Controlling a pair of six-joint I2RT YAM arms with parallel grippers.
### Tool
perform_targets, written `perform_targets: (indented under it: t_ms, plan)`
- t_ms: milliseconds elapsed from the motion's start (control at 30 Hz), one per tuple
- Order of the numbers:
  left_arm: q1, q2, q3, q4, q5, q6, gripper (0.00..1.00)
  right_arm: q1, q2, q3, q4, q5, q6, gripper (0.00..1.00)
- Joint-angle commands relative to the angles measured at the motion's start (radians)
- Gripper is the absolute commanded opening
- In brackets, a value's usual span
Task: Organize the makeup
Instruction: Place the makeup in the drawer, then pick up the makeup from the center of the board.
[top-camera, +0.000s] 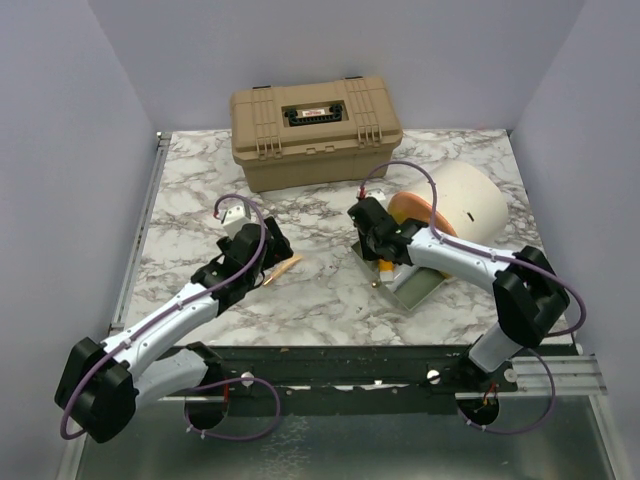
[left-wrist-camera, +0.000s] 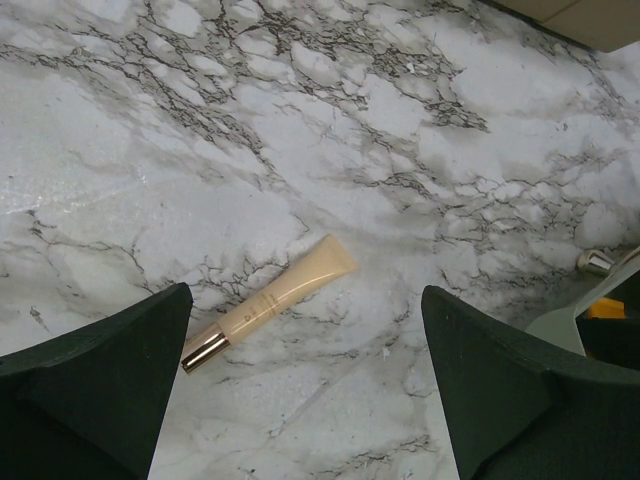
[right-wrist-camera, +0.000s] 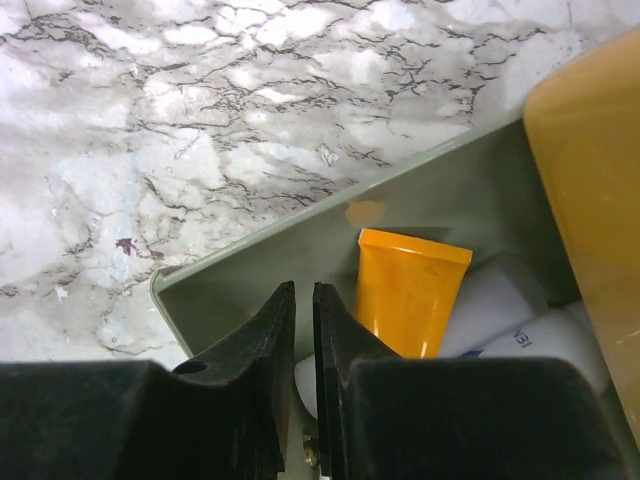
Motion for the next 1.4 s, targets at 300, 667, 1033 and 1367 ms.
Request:
perform_targets:
  t_ms: [300,667,1033,1367]
  plan:
    - [0.01,-0.02,0.017,-0.004,0.018,-0.009,0.99,-0.085,0.024,-0.043,0.013,0.036,-0.027,0.18]
    - [0.01,-0.023,0.013,-0.003,0.028,-0.015,0.99,-0.097,-0.07,0.036,-0.011,-0.017,-0.065,0.2]
    - [0.012,-0.043,0.008,-0.011,-0.027,-0.025,0.99,-0.095,-0.182,0.051,0.107,-0.574,-0.091,0.42]
    - [0.012,-0.228,-0.031,-0.086,-0.191,-0.065,0.99,0.034,0.166,0.293,0.026,-0.546,-0.052,0.45]
